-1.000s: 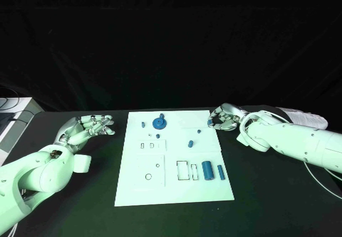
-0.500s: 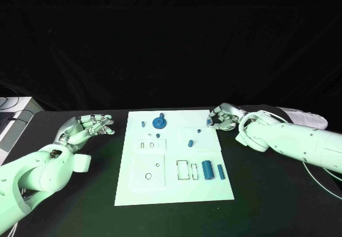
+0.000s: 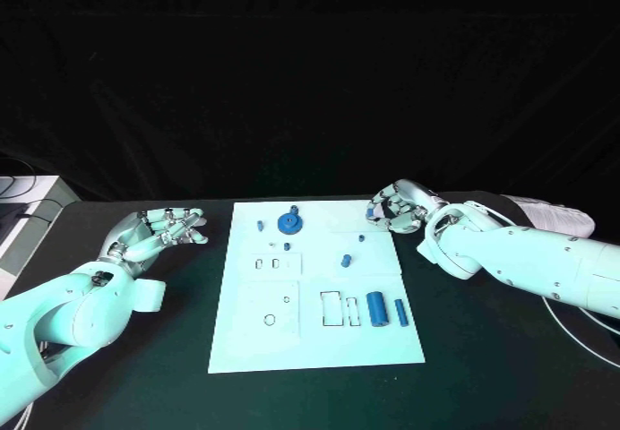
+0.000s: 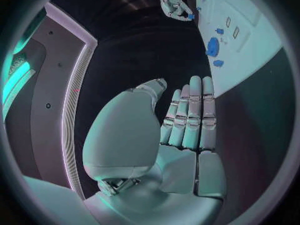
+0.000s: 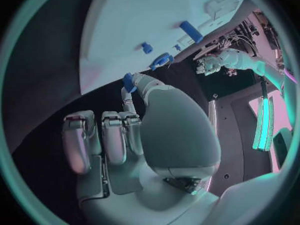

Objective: Assemble the parts on the task board

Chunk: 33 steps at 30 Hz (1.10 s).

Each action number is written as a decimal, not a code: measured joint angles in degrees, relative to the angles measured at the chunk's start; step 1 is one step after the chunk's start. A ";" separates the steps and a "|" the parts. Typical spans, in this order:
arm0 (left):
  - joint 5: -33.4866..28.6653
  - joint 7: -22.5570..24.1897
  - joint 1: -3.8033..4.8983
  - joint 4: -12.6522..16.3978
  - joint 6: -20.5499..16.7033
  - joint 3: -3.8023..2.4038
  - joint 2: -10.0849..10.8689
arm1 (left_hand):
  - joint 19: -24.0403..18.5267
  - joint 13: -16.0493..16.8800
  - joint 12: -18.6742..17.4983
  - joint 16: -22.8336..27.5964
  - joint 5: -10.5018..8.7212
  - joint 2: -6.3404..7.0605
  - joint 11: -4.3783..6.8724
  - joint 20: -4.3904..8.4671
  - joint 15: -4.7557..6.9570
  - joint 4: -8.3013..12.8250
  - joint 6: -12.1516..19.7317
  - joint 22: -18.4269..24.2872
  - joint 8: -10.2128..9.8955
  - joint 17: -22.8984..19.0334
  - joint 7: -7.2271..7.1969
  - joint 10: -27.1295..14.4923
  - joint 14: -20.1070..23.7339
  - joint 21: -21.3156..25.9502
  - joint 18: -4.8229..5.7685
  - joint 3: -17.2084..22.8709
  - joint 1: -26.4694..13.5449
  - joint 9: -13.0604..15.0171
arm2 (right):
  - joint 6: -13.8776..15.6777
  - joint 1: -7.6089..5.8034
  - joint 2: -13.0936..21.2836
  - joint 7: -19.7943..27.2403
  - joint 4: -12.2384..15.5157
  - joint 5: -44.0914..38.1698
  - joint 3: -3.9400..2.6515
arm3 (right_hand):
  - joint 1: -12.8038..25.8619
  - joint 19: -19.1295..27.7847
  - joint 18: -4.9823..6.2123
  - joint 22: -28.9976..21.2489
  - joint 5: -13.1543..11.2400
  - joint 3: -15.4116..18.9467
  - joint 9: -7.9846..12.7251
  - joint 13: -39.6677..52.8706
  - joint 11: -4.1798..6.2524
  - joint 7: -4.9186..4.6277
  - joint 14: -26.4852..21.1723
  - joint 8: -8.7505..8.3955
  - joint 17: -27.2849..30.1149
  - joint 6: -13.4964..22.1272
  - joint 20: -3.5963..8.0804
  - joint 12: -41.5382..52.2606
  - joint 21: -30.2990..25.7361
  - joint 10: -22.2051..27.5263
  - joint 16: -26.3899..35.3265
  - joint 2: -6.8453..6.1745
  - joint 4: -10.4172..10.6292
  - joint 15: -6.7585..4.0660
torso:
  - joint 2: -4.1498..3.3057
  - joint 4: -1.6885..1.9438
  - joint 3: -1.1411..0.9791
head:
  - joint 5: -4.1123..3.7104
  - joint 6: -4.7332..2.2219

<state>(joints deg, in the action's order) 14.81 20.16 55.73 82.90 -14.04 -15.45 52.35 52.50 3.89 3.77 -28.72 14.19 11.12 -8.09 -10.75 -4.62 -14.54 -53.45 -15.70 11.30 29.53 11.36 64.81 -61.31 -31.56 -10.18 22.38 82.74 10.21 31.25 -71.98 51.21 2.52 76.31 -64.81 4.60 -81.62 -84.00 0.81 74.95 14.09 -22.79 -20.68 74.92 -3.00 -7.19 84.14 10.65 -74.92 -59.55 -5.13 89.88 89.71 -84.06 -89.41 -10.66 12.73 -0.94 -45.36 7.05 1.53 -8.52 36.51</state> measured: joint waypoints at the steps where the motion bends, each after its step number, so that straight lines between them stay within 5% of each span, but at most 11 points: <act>1: 0.00 0.00 0.00 0.00 0.00 0.00 0.00 | 0.00 0.00 0.00 0.00 0.00 0.00 0.00 0.00 0.00 0.00 0.00 0.00 0.00 0.00 0.00 0.00 0.00 0.00 0.00 0.00 0.00 0.00 | 0.61 -0.11 0.00 -0.35 0.77 -0.23 -0.04 | 0.00 0.00 0.00 0.00 0.00 0.00 -0.01 0.00 0.06 0.02 -0.01 0.00 0.00 -0.02 0.00 0.00 0.00 -0.06 0.00 0.00 0.00 -0.01 | 0.02 -0.01 -0.01 | 0.14 0.01; 11: 0.02 -0.05 0.00 -0.04 0.00 0.00 -0.21 | 0.00 0.00 0.00 0.00 0.00 0.00 0.00 0.00 -0.21 -0.16 0.00 -0.12 0.00 0.07 0.00 0.00 0.21 -0.22 0.00 0.16 0.00 0.00 | 4.59 -0.27 -3.02 -5.89 6.61 -3.43 0.18 | 0.07 0.00 0.00 -0.01 0.00 0.00 -0.05 -0.01 0.23 0.03 -0.20 0.42 0.00 -0.02 0.00 0.00 0.00 0.11 0.00 -0.07 0.00 -0.19 | 0.07 -0.05 0.15 | 0.86 0.09; 20: 0.03 -0.08 0.00 -0.04 0.00 0.00 -0.46 | 0.00 0.00 0.00 0.00 0.00 0.00 0.00 0.00 -0.21 -0.16 0.00 -0.12 0.00 0.07 0.00 0.00 0.21 -0.22 0.00 0.16 0.00 -0.01 | 5.73 1.24 -6.81 -13.65 11.04 -7.10 1.03 | 0.31 0.00 0.00 -0.01 0.00 0.01 -0.10 -0.02 0.26 0.04 -0.20 0.41 0.00 -0.02 -0.01 0.00 0.00 0.14 0.00 0.16 0.00 -0.19 | 0.07 -0.03 0.40 | 1.64 0.36; 33: 0.03 -0.16 -0.03 -0.31 0.05 0.00 -0.80 | 0.00 0.00 0.00 0.00 0.00 0.00 0.00 0.00 -0.21 -0.16 0.00 -0.11 0.00 0.06 0.00 0.00 0.21 -0.22 0.00 0.16 0.00 -0.01 | 5.67 2.94 -10.89 -19.90 12.17 -10.87 1.49 | 0.60 -0.04 0.00 -0.02 -0.01 0.02 -0.14 0.03 0.25 0.18 -0.20 0.34 0.00 -0.15 0.35 0.00 0.26 0.14 0.00 0.01 0.00 -0.19 | -0.04 -0.03 0.47 | 2.05 0.98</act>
<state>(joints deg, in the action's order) 14.84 19.99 55.70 82.59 -14.00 -15.45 51.55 52.51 3.89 3.77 -28.72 14.19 11.12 -8.09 -10.75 -4.83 -14.70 -53.45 -15.81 11.30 29.60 11.36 64.81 -61.10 -31.78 -10.18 22.54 82.74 10.20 36.92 -69.05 40.33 -17.38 88.47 -75.68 6.09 -81.02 -84.04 0.81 74.93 14.08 -22.77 -20.82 74.95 -2.75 -7.01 83.94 10.99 -74.91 -59.71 -4.79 89.88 89.97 -83.91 -89.41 -10.65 12.73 -1.13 -45.41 7.02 2.00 -6.47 37.49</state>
